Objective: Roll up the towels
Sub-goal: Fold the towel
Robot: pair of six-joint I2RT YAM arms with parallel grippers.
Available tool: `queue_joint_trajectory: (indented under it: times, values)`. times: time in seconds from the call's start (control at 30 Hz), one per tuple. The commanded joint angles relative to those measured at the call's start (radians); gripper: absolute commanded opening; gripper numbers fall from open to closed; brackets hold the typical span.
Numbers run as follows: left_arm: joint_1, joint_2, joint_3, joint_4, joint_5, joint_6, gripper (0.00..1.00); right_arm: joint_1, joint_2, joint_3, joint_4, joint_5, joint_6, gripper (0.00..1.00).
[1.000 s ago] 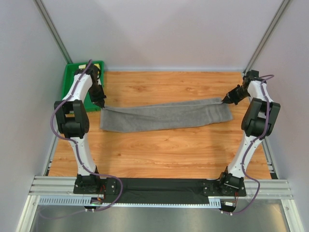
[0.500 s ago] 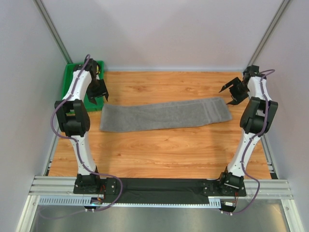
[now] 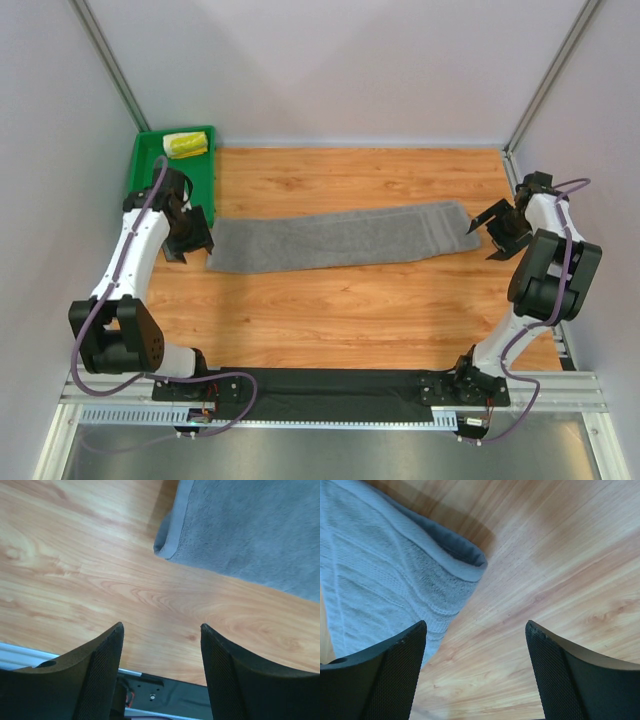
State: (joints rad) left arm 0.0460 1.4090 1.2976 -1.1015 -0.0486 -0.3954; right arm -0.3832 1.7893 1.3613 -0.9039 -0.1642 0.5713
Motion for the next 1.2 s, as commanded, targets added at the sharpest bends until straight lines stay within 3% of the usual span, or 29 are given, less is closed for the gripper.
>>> queue_joint_trajectory:
  times: [0.0,0.17,0.53,0.93,1.03,1.1,1.13,1.17]
  values:
    - [0.005,0.008,-0.116,0.109,0.052,0.003,0.69,0.007,0.071,0.013,0.083,-0.04,-0.011,0.8]
    - [0.003,0.03,-0.205,0.207,0.17,-0.055,0.69,0.009,0.148,0.048,0.099,-0.035,-0.005,0.78]
    - [0.005,0.087,-0.287,0.311,0.082,-0.172,0.77,0.007,0.199,0.051,0.142,-0.038,0.007,0.68]
    - [0.003,0.252,-0.285,0.422,0.0,-0.272,0.76,0.009,0.226,0.042,0.168,-0.067,0.01,0.54]
    - [0.005,0.289,-0.264,0.437,-0.02,-0.286,0.73,0.009,0.228,0.032,0.177,-0.066,0.01,0.47]
    - [0.005,0.306,-0.247,0.443,-0.034,-0.289,0.64,0.009,0.234,0.029,0.181,-0.067,0.01,0.38]
    - [0.003,0.324,-0.238,0.445,-0.043,-0.287,0.59,0.009,0.242,0.028,0.181,-0.067,0.01,0.33]
    - [0.005,0.334,-0.219,0.443,-0.051,-0.287,0.45,0.009,0.245,0.028,0.18,-0.072,0.009,0.29]
